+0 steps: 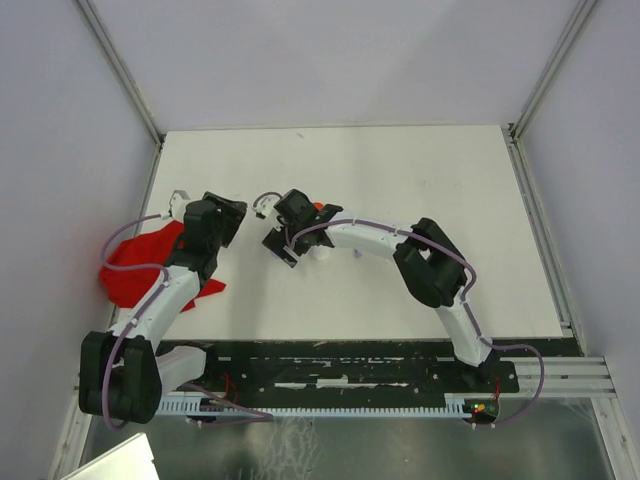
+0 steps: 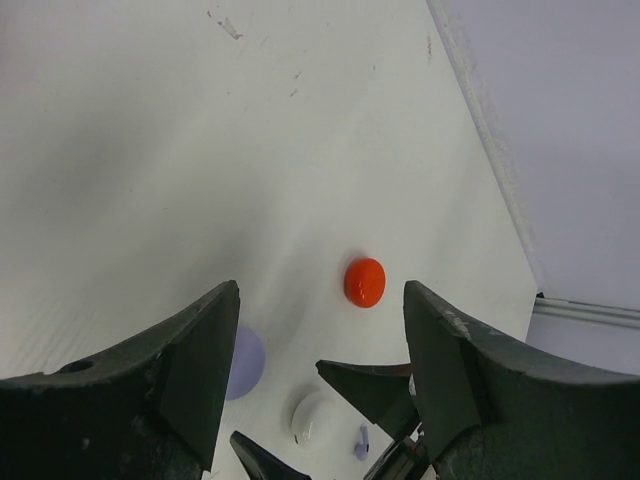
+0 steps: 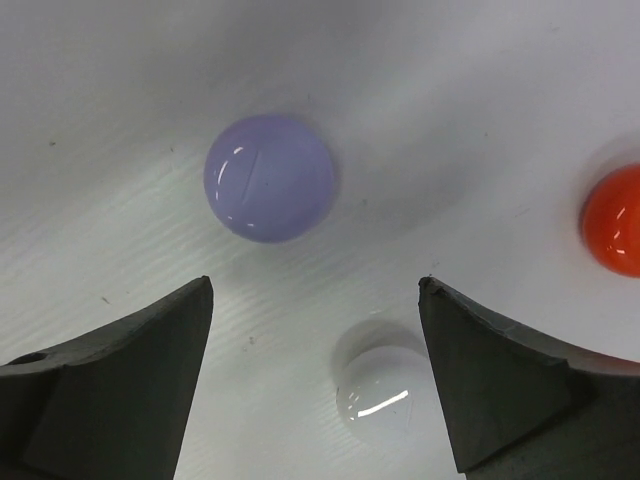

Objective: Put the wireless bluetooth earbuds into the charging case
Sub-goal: Pick up the charging case at the center of the board.

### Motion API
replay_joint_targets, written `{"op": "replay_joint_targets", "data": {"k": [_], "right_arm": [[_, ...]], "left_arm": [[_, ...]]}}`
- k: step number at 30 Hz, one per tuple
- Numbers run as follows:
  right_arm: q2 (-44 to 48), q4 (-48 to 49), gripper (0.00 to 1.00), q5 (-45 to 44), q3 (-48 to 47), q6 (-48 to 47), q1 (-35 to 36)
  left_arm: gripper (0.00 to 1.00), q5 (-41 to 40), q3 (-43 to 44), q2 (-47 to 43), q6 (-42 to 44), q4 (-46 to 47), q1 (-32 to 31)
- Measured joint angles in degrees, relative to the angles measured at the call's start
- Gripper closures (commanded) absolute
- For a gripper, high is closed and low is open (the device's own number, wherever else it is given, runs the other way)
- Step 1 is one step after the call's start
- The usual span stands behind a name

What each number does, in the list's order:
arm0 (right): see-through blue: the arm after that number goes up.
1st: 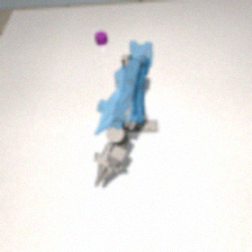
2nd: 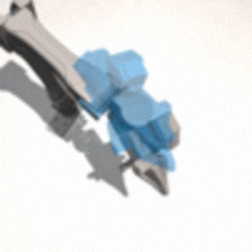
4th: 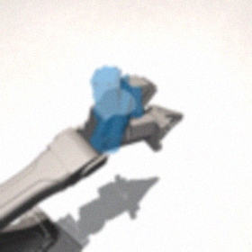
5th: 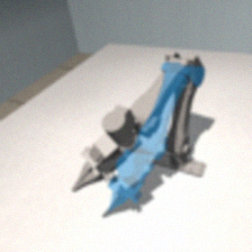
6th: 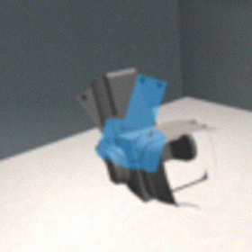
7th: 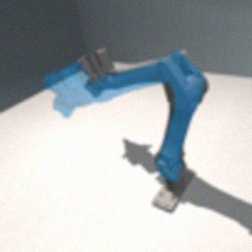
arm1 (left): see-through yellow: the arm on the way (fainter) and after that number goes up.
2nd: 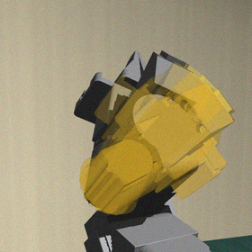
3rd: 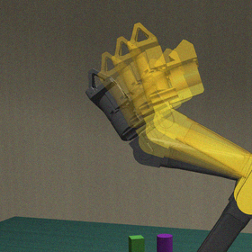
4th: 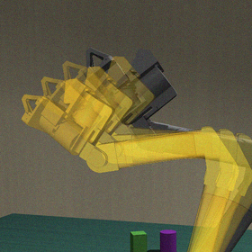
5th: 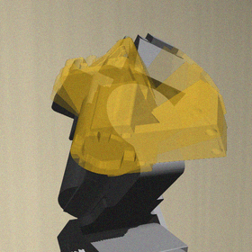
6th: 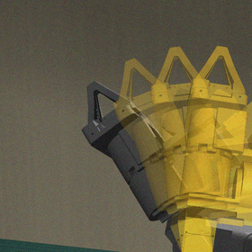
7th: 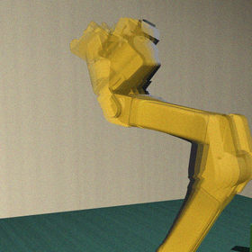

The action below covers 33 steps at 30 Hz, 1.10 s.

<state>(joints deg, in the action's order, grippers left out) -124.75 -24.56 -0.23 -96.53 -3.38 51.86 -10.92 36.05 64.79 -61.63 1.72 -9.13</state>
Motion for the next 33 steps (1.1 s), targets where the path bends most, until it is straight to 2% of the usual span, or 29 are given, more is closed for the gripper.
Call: {"op": "replay_joint_targets", "data": {"k": [22, 33], "right_arm": [[-9.27, 0.07, 0.08, -0.02, -10.47, -0.98, 1.4], [-10.25, 0.09, 0.07, -4.63, -12.31, 0.94, 0.81]], "left_arm": [[0.27, 2.56, -1.86, -1.22, -0.02, -2.1, 3.08], [0.27, 3.26, -2.12, -2.56, -0.02, -3.1, 4.68]]}}
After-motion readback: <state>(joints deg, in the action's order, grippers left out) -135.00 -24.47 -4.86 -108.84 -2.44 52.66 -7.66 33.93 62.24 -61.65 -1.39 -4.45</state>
